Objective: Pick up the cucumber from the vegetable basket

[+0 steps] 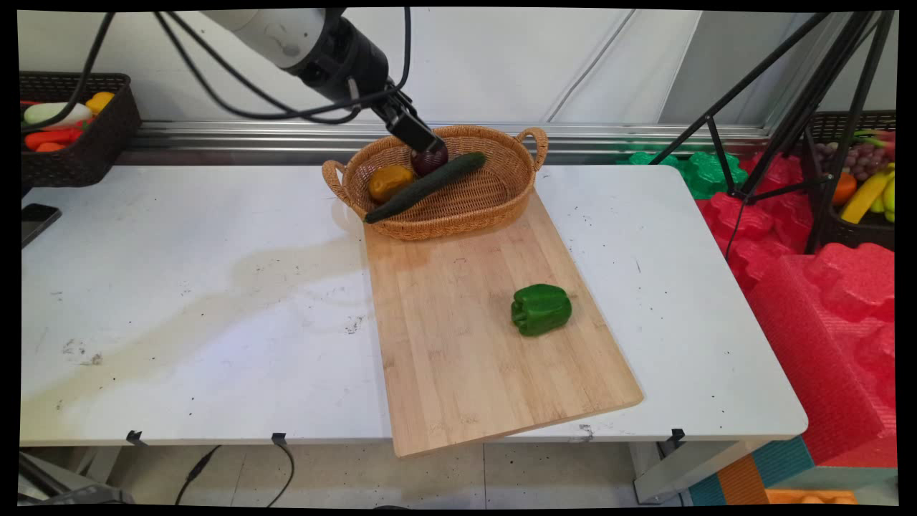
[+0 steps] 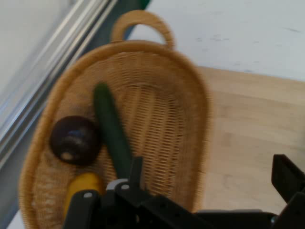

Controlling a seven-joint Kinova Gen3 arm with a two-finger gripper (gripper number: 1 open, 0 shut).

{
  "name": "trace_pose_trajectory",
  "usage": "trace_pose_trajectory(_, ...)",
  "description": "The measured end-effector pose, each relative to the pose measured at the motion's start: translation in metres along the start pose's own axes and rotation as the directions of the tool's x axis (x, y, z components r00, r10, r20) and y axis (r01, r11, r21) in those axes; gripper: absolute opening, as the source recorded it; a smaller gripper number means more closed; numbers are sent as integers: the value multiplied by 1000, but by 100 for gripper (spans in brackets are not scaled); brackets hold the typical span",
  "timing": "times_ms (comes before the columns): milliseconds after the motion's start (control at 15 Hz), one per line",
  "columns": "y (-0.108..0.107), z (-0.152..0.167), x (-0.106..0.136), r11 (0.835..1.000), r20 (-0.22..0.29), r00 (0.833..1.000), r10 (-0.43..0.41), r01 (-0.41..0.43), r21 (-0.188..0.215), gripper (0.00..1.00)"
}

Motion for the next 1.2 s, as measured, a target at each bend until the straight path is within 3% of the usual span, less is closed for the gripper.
trace_pose_trajectory(200,-25,25,4,998,26,999,-41,40,50,100)
trace_pose_trajectory(467,-49,63,-3,995,79,995,-69,62,79,100)
trace_pose_trajectory(1200,-74,147,-30,992,185,975,-120,109,66,100)
